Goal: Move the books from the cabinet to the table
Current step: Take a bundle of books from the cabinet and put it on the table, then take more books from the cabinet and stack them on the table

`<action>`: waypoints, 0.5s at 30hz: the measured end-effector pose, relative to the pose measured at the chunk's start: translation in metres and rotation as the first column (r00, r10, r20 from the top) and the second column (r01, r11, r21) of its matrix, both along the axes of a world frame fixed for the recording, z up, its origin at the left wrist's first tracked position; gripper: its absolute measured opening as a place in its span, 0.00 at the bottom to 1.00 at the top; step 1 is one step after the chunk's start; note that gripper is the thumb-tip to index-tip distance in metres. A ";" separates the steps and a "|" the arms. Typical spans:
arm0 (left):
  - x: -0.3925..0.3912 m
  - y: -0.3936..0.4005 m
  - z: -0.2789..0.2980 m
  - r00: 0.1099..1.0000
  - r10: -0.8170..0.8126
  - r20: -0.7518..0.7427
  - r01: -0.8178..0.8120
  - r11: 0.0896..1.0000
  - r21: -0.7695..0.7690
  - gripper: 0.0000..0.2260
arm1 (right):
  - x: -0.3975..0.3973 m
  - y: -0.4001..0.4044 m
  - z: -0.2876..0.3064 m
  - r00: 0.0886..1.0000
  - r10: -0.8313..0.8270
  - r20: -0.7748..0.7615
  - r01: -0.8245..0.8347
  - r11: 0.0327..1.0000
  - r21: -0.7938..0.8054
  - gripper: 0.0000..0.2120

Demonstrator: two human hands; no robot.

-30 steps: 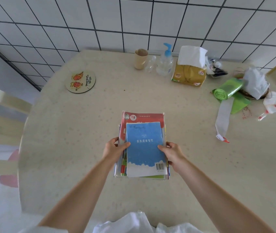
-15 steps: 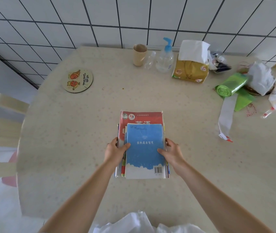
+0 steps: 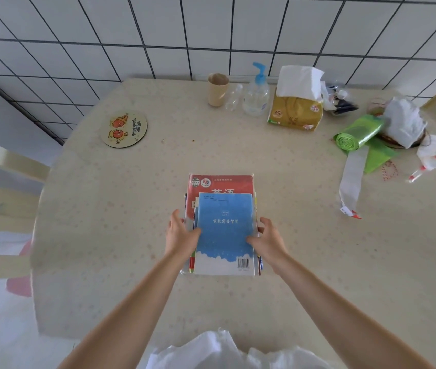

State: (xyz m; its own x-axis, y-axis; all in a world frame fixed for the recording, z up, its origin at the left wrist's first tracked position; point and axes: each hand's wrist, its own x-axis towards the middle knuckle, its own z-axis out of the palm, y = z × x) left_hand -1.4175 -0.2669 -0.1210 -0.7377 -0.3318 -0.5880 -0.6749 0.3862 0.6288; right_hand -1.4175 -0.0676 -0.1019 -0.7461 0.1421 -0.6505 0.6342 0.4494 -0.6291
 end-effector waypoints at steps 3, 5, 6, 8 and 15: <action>0.007 0.001 0.010 0.994 -0.072 -0.077 0.067 0.996 -0.058 0.29 | 0.011 0.007 0.005 0.999 0.035 -0.012 -0.035 0.999 0.010 0.26; 0.013 0.002 0.016 0.985 -0.120 -0.122 0.108 0.989 -0.104 0.27 | 0.018 0.013 0.005 0.999 0.030 -0.018 -0.029 0.999 0.020 0.27; 0.019 0.003 0.018 0.979 -0.144 -0.145 0.126 0.983 -0.131 0.27 | 0.023 0.017 0.004 0.999 0.024 -0.030 -0.024 1.000 0.021 0.28; 0.030 0.008 0.020 0.963 -0.192 -0.186 0.161 0.972 -0.172 0.27 | 0.032 0.023 0.003 0.998 0.027 -0.062 -0.025 0.999 0.029 0.27; 0.070 0.044 0.014 0.907 -0.283 -0.312 0.218 0.949 -0.227 0.22 | 0.072 0.050 0.005 0.980 0.077 -0.182 -0.069 0.996 0.048 0.17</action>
State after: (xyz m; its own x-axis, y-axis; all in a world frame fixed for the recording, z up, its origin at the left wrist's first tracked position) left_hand -1.3474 -0.2225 -0.1066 -0.9533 -0.1872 -0.2371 -0.3013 0.6441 0.7031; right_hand -1.3451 -0.0172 -0.0965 -0.8615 0.1069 -0.4963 0.4743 0.5181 -0.7117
